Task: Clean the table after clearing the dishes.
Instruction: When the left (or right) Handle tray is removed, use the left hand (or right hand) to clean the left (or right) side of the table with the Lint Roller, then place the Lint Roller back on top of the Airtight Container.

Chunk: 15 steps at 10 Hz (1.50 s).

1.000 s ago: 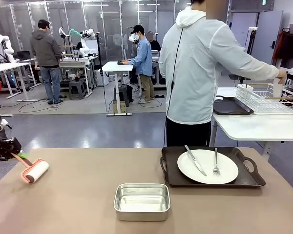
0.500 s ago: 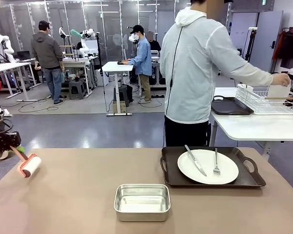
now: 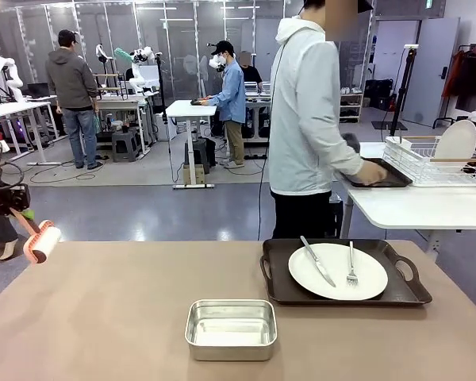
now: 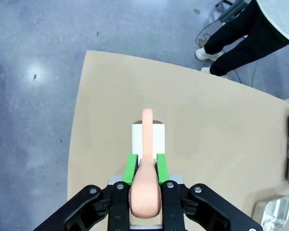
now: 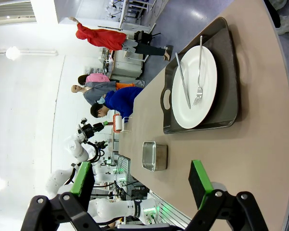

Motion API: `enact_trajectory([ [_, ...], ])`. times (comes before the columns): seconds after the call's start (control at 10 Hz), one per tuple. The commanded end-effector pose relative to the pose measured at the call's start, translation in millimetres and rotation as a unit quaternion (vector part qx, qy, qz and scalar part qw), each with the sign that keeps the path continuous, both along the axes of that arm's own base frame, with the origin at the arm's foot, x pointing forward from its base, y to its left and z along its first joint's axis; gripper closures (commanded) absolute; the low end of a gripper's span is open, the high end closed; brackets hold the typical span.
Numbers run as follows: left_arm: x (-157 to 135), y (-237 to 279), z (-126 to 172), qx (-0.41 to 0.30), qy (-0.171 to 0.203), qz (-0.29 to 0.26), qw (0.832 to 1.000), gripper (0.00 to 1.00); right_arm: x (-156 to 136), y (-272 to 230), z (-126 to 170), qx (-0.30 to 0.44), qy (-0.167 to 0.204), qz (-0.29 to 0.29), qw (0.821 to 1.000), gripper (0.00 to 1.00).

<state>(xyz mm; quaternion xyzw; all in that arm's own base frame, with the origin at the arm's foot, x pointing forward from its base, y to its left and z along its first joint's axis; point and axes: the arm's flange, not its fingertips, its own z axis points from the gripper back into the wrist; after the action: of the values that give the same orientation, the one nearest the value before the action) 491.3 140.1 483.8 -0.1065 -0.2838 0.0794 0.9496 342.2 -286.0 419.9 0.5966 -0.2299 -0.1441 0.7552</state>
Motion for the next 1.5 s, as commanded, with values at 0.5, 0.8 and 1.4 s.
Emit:
enact_trajectory([
  [0.5, 12.7, 7.4, -19.7, -0.003, 0.013, -0.005, 1.0, 0.79, -2.2, 1.6, 3.9, 0.003, -0.002, -0.001, 1.0, 0.0],
  [0.8, 12.7, 7.4, -19.7, -0.003, 0.013, -0.005, 1.0, 0.79, -2.2, 1.6, 3.9, 0.003, -0.002, -0.001, 1.0, 0.0],
  [1.4, -20.9, -145.6, 51.1, 0.178, -0.018, -0.31, 0.934, 0.79, -2.2, 1.6, 3.9, 0.003, -0.002, -0.001, 1.0, 0.0],
])
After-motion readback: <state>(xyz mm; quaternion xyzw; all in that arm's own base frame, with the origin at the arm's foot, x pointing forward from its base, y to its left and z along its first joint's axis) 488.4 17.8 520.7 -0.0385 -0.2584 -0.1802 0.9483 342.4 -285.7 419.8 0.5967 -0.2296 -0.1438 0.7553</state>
